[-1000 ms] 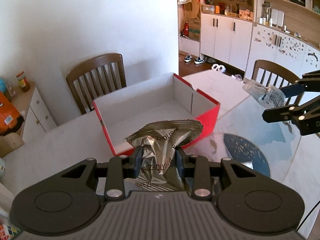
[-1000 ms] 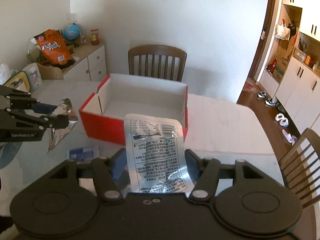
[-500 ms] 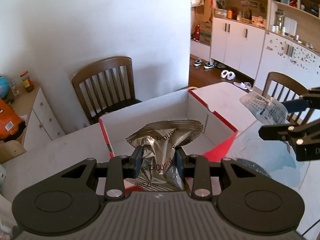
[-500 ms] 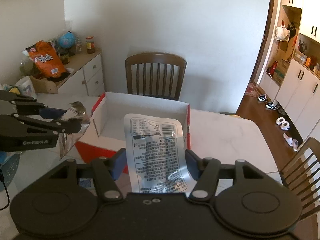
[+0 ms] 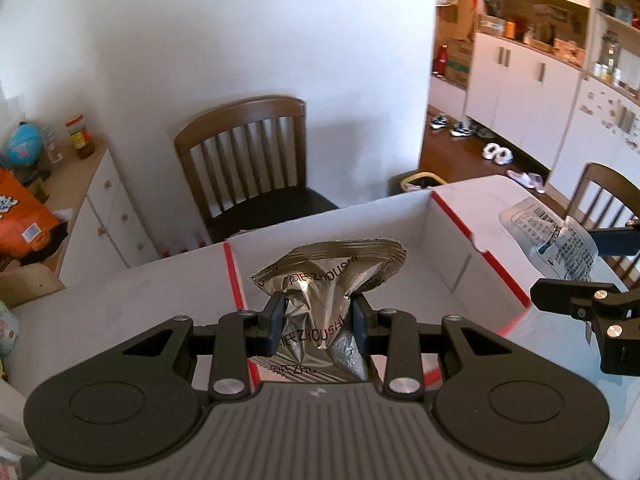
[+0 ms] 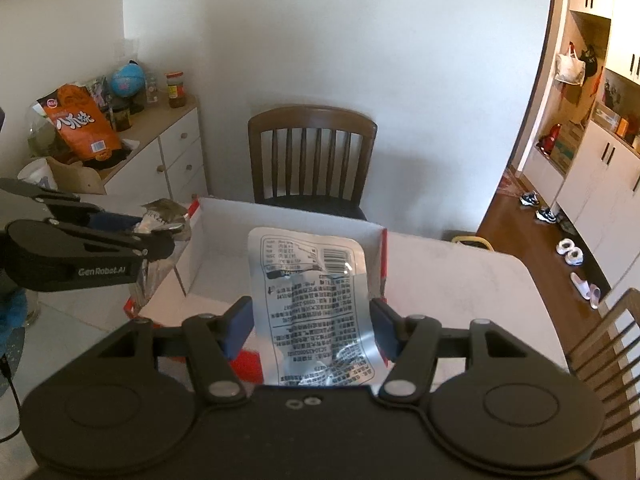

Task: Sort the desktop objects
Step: 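Carry the foil bag and the sachet with both tools over the red box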

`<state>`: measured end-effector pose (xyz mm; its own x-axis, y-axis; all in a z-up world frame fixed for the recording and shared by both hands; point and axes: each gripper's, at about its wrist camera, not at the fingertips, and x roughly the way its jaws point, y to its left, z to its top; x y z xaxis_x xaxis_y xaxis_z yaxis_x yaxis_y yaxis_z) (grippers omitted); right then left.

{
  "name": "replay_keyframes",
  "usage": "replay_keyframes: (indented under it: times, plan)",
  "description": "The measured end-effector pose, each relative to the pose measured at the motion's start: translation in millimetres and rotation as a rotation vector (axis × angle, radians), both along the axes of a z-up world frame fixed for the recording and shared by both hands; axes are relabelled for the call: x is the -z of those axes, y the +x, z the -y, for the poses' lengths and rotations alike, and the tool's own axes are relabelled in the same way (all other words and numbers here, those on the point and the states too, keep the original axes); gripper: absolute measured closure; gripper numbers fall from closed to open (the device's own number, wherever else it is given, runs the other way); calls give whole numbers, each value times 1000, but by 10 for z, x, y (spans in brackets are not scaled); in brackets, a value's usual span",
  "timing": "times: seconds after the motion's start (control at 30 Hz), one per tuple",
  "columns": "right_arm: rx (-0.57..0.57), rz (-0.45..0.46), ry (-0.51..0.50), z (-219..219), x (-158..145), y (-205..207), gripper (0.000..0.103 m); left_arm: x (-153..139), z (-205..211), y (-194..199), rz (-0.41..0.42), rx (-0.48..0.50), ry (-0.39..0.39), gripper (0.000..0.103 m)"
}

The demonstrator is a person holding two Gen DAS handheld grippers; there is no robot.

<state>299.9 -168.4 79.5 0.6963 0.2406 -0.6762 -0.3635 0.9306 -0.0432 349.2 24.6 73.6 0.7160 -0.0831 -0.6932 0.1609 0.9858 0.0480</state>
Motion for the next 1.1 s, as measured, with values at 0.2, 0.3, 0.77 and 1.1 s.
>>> replay_keyframes:
  times: [0.2, 0.3, 0.77, 1.1]
  plan:
    - [-13, -11, 30, -27, 42, 268, 41, 51, 27, 206, 7, -46, 12, 71]
    - [-10, -18, 28, -56, 120, 394, 41, 128, 35, 321, -8, -69, 9, 71]
    - [11, -72, 28, -156, 636, 822, 41, 600, 114, 690, -72, -93, 51, 71]
    - [6, -127, -35, -284, 995, 942, 41, 928, 203, 882, -152, -39, 76, 71]
